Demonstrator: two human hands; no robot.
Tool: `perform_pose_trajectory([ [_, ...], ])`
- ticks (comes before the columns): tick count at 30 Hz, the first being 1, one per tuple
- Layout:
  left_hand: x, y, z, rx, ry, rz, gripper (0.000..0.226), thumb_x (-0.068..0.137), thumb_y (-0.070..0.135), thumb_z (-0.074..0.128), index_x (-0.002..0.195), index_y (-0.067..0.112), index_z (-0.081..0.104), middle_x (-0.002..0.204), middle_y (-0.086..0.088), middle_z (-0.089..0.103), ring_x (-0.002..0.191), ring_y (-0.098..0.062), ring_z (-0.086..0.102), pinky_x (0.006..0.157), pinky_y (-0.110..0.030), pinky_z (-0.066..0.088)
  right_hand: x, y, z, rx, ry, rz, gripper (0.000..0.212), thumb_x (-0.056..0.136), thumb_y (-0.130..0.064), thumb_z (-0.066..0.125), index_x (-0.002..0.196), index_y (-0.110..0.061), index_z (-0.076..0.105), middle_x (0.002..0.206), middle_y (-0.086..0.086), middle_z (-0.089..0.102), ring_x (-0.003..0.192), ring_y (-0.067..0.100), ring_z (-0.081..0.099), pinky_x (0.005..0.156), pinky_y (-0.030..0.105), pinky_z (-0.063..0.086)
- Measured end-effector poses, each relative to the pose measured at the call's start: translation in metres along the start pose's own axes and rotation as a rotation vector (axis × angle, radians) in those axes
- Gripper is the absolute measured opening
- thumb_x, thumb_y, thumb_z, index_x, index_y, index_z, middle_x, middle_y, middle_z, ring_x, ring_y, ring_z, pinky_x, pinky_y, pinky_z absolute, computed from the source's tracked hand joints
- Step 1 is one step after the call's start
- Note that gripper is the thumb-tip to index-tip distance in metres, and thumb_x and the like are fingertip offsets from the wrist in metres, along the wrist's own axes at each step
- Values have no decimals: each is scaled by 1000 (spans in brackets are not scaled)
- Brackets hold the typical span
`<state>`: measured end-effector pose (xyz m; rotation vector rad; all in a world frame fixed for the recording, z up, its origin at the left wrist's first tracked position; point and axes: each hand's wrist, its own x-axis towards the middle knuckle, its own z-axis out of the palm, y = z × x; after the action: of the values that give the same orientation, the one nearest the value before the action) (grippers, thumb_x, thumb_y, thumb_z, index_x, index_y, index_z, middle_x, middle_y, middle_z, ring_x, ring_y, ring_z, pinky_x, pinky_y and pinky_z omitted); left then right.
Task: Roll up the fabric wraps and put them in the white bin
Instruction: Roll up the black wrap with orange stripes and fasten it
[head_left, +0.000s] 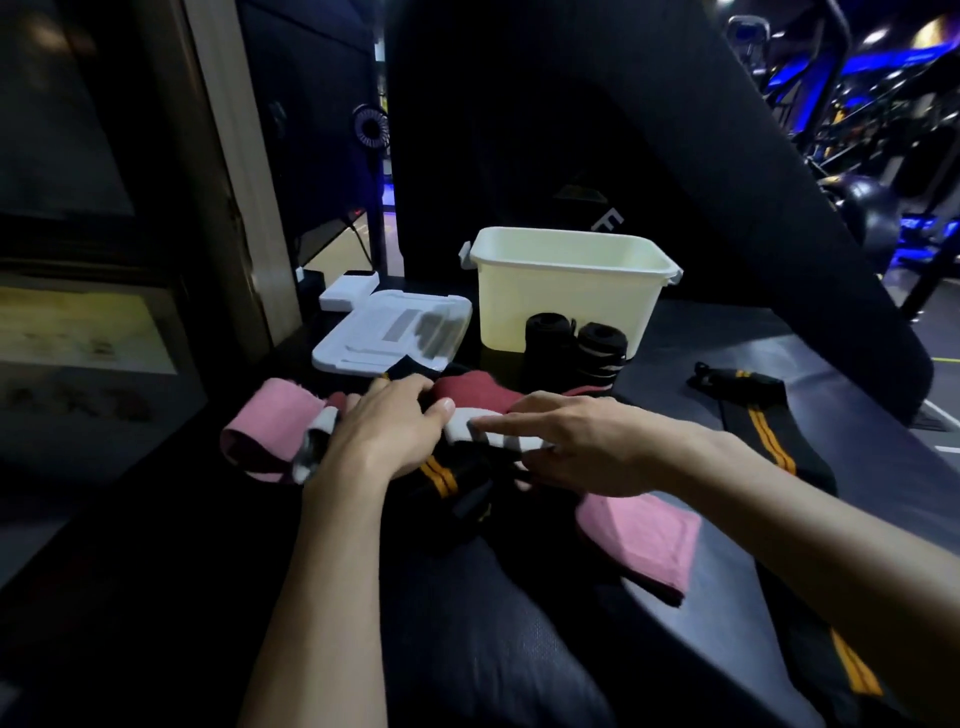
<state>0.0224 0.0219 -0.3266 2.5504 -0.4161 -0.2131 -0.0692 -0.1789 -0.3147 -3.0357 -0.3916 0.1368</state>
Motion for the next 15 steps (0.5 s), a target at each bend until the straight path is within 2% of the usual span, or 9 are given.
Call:
perform_pose_trajectory([
  [3,-6,-3,-7,110,-117,47,55,103,53,46,152,27,44,159,-6,34,148,-33,25,118,-52,31,4,-3,2,-74,-10,16,56,103,-35,42,151,-59,25,150,-8,43,130,23,51,96,49,50],
  [6,-16,-7,-13,191,-221,109,72,95,54,63,156,26,37,160,-2,34,148,-28,25,118,-46,31,7,-1,5,-44,13,42,51,103,-37,41,150,-55,32,148,-5,46,130,24,51,96,48,50],
  [9,-17,-11,-13,146,-91,119,71,85,47,79,148,30,50,148,1,51,138,-22,45,110,-41,43,8,0,8,-22,47,57,47,104,-42,41,150,-53,34,143,-5,50,127,23,54,96,47,50],
  [11,-18,-11,-12,151,12,114,59,82,40,84,136,32,62,138,5,60,127,-20,56,103,-39,49,8,-1,12,-19,81,59,48,103,-46,38,150,-54,31,139,-6,51,124,23,56,94,49,51],
  [15,-19,-16,-13,112,112,91,32,81,41,85,110,38,74,117,10,72,111,-20,65,94,-39,53,6,-1,15,-21,116,54,53,98,-54,28,151,-54,26,136,-5,54,120,27,58,92,53,51],
])
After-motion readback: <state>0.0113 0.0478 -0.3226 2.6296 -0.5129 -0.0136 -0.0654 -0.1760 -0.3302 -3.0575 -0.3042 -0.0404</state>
